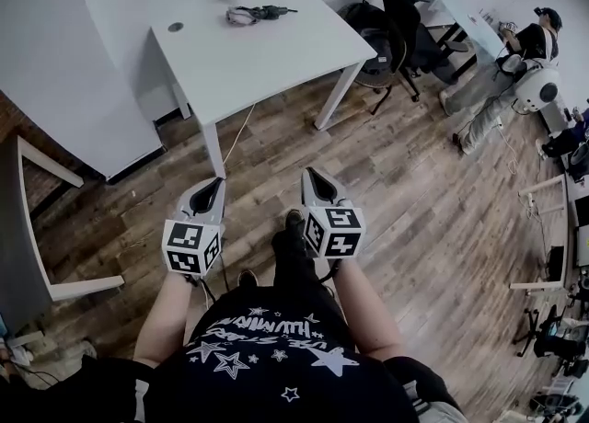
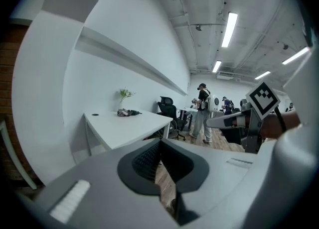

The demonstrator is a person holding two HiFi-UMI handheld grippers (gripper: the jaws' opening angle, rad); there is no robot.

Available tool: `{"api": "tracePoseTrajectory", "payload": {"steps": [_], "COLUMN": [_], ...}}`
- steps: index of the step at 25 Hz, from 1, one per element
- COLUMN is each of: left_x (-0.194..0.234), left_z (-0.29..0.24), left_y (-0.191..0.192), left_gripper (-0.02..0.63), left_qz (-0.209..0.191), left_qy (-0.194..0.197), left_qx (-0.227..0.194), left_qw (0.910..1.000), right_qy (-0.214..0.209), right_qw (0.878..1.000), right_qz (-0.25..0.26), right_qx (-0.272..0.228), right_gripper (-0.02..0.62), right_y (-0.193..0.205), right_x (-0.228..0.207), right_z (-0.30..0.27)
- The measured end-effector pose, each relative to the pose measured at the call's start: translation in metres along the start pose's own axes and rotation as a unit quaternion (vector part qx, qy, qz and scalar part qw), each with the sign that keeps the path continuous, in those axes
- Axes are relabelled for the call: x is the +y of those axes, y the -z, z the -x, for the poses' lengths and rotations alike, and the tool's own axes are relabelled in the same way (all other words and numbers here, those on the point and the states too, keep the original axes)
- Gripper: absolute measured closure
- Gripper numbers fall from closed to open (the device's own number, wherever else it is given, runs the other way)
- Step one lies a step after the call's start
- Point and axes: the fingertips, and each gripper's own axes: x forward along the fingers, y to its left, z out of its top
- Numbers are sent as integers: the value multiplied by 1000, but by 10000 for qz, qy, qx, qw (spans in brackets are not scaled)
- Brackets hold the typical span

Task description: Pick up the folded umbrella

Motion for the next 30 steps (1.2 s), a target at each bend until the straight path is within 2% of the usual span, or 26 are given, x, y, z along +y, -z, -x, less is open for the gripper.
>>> {"api": "tracePoseTrajectory", "payload": {"steps": [6,10,14,18,26,30], "left_x": [12,33,52,69,81,86], "left_z": [-32,-62,-102,-151,-240,-278], "left_y": [-8,-13,-24,-36,-72,-83], "left_gripper": [603,603,603,603,603,603], "left_qz": [-24,-5,40,42,256,239], "left_qy": [-71,-313,-566,-801,-1183,-1342], "left_qx": [35,86,108,186,172,169], "left_qw": [10000,9995,9983,9966,9925,9905], "right_qy": [-119,-298,-376,-649,-1023,-1186], "right_qw": [9994,9988,9983,9968,9920,9895], "right_qz": [309,358,444,425,590,677], "right_qx": [101,132,88,202,442,470], "right_gripper": [578,578,578,578,578,578], "right_y": [-4,-13,-34,-52,-93,-106], "right_x": [-9,-23,-50,-77,-133,-155], "right_z": [-41,-83,-132,-187,-275,-307]}}
